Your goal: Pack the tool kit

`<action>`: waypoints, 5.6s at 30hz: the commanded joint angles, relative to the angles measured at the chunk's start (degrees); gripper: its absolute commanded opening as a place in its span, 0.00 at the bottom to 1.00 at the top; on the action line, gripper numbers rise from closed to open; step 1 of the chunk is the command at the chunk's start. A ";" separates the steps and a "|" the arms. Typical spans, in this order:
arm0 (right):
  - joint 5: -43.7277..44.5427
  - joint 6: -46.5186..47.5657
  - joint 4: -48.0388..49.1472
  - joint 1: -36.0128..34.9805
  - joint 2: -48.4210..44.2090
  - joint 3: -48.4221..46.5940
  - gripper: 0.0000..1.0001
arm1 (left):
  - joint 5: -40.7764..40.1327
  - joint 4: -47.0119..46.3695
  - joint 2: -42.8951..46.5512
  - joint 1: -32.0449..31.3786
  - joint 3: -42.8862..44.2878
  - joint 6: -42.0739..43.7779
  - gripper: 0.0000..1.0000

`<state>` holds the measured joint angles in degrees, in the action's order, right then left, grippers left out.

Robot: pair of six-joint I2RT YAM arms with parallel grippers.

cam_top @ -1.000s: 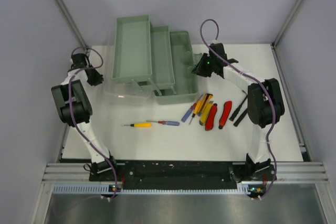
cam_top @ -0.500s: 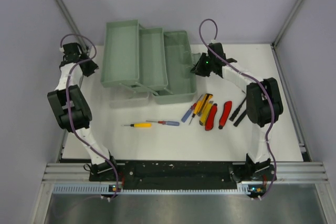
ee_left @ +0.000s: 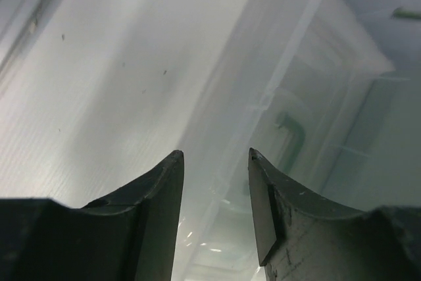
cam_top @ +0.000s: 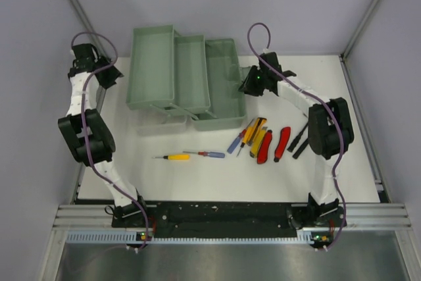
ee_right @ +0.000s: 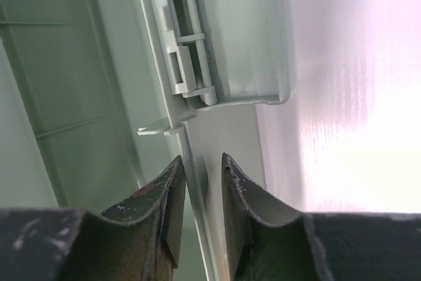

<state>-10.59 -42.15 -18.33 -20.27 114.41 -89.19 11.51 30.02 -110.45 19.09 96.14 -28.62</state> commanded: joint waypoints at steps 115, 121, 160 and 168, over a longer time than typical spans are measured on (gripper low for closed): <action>15.43 18.51 4.97 -11.28 1.77 -16.36 0.00 | 26.46 -1.81 27.84 -21.55 9.16 10.43 0.94; 14.10 21.23 4.62 -12.07 8.62 -19.53 0.00 | 26.46 -2.25 27.57 -21.55 8.98 10.08 0.94; 23.33 22.64 -0.48 -13.13 18.49 -32.45 0.29 | 25.67 -2.51 26.96 -21.64 8.01 10.25 0.93; 25.00 23.43 -1.53 -13.13 5.93 -31.14 0.36 | 24.79 -1.99 27.04 -21.47 7.84 10.69 0.93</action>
<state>12.10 -19.51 -21.43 -32.86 132.42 -119.70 37.34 30.00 -84.97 -2.68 104.20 -18.87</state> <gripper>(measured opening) 0.334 0.932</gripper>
